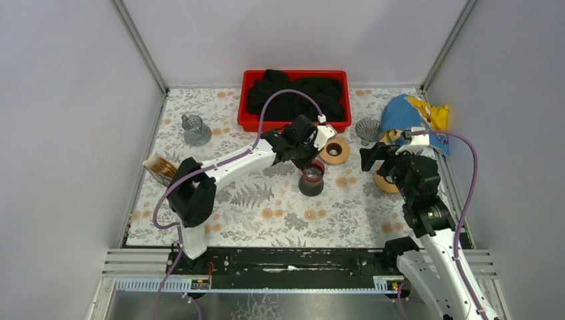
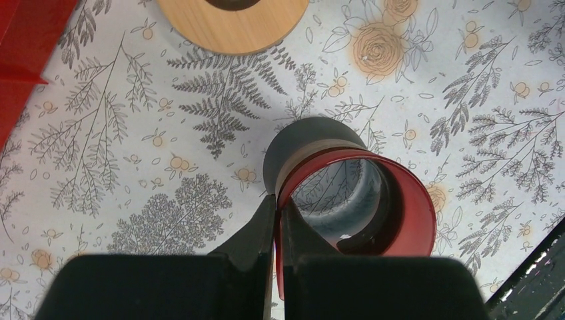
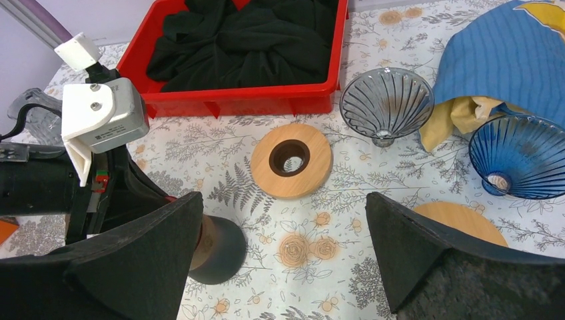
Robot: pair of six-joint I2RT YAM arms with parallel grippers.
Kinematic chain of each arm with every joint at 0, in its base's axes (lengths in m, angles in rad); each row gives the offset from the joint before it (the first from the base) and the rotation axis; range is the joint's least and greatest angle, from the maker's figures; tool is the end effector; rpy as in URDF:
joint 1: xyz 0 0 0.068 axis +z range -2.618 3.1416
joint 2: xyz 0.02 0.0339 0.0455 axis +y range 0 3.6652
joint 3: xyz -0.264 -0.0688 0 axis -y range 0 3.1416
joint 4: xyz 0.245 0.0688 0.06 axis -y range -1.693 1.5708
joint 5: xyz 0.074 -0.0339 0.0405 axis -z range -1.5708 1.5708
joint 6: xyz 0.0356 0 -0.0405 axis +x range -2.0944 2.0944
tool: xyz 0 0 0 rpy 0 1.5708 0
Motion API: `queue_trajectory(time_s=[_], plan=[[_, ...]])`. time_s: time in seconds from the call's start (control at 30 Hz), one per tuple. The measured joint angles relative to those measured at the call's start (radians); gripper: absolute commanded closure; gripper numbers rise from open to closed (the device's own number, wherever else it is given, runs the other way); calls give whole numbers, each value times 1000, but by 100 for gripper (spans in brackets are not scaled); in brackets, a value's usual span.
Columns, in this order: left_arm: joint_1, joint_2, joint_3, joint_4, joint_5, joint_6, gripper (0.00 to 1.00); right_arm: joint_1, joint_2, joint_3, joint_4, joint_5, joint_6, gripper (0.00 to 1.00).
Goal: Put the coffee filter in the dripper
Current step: Move the coffee server to the center of the board, then pick up the dripper holder from the center of the board.
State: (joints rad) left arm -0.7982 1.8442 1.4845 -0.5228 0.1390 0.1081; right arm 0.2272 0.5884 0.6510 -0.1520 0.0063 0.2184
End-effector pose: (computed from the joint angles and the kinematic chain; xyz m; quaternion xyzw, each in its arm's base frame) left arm 0.2834 -0.2978 0.2532 0.4322 0.8341 -0.1754 0.2946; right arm 0.1465 0.0336 0.3255 -0.0011 0.7380 0.1468 0.6586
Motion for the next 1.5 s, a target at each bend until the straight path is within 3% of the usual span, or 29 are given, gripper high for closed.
queue_trajectory(time_s=[0.3,0.4,0.53,0.7,1.0,1.23,1.5], plan=[[-20,8,8,13,2,24,69,0,13,0,0,0,11,1],[-20,8,8,14,2,30,65,0,18,0,0,0,14,1],[-21,8,14,14,0,37,49,0,25,0,0,0,15,1],[-20,2,27,22,-9,40,38,0,53,0,-1,-4,16,1],[-20,-164,-30,61,-65,-2,13,0,224,67,-42,-27,16,1],[-16,-355,-64,56,-213,-59,0,0,357,143,-58,-24,16,1],[28,-568,-193,45,-381,-130,0,0,558,223,-68,-22,17,1]])
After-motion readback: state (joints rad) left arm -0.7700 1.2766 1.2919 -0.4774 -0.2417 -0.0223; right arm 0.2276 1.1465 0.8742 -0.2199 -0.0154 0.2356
